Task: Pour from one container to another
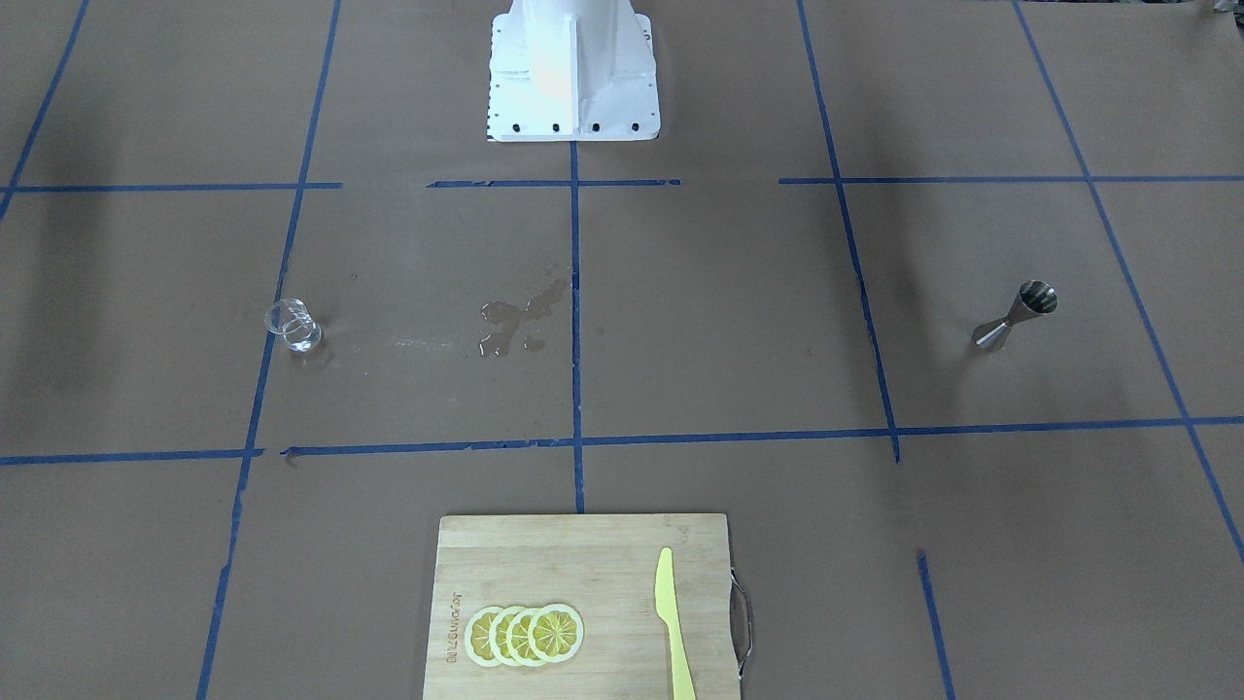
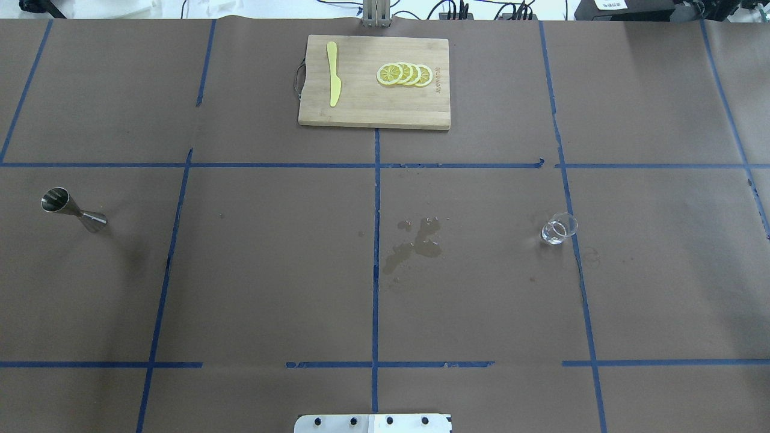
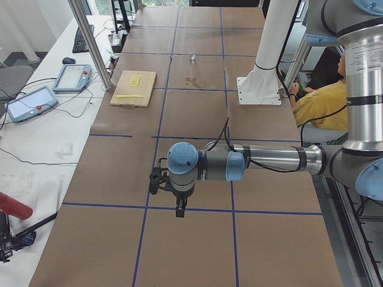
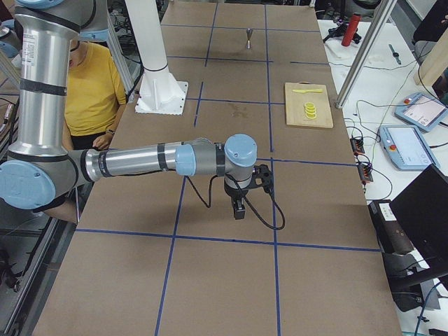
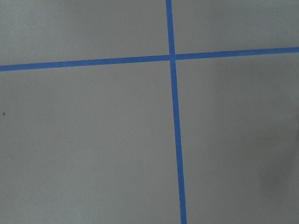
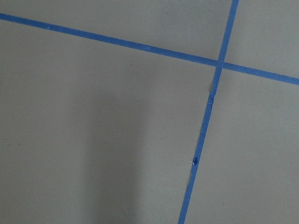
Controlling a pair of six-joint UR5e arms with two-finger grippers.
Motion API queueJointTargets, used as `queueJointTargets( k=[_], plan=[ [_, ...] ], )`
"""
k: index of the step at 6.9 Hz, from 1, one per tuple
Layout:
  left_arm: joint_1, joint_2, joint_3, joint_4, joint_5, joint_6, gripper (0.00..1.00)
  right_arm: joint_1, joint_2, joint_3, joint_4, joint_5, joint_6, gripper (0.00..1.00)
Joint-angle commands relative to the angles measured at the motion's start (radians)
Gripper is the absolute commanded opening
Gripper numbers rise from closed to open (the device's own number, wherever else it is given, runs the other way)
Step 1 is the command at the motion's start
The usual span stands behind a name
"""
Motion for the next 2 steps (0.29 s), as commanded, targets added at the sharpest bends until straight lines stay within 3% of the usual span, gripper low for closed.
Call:
queueJointTargets(
  k=[1, 2],
  plan=[
    [0.0, 0.0, 0.002, -0.003, 0.0, 0.0, 1.0, 0.002, -0.001, 0.001, 0.0, 0.002, -0.001, 1.0],
    [0.0, -0.002, 0.001, -0.003, -0.003, 0.0, 1.0, 0.005, -0.001, 0.001, 0.0, 0.002, -0.001, 1.0]
  ],
)
